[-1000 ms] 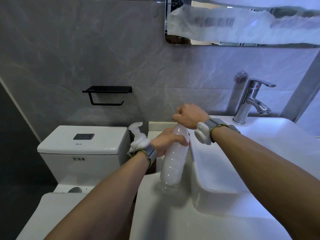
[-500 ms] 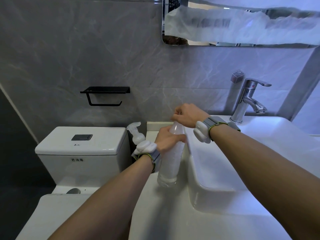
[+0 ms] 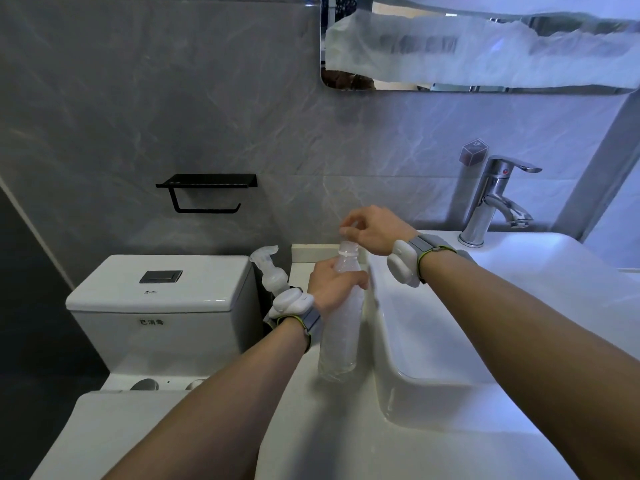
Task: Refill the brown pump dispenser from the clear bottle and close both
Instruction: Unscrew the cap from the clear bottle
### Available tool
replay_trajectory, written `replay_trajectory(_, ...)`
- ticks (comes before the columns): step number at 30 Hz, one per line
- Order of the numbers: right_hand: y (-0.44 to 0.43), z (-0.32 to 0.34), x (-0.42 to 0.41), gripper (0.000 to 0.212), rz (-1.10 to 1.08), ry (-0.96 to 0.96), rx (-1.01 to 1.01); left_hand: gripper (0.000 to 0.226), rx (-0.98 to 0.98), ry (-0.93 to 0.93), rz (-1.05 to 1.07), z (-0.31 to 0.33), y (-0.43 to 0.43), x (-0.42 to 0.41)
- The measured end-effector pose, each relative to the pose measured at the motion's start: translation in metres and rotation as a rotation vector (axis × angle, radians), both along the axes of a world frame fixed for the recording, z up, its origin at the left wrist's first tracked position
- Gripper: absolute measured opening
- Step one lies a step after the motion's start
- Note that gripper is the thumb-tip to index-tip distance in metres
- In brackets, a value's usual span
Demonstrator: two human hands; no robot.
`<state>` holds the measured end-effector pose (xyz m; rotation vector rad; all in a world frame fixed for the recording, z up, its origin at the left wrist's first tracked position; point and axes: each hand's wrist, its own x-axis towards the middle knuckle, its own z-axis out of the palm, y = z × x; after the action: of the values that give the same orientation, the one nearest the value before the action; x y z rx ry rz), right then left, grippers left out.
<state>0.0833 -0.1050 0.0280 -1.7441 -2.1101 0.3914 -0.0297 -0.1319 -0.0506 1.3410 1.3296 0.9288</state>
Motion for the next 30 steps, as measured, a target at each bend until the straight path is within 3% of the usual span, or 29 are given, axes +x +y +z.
replay_trajectory(8,0.004,-0.020,0.001,0.026,-0.023,0.071,-0.039,0.011,0.088,-0.039,-0.013,-0.014,-0.008,-0.010)
replay_trajectory(13,0.012,-0.041,-0.012,0.031,-0.069,0.017,-0.066,0.014,0.164,-0.014,-0.057,-0.020,-0.010,-0.013)
replay_trajectory(19,0.016,-0.057,-0.023,0.019,-0.085,-0.078,-0.127,0.010,0.263,-0.020,-0.088,-0.026,-0.013,-0.020)
replay_trajectory(25,0.026,-0.074,-0.023,0.024,-0.078,-0.088,-0.181,0.011,0.276,-0.118,-0.083,-0.029,-0.010,-0.028)
replay_trajectory(30,0.030,-0.075,-0.018,0.029,-0.049,-0.112,-0.172,0.012,0.268,-0.069,-0.111,-0.026,-0.013,-0.025)
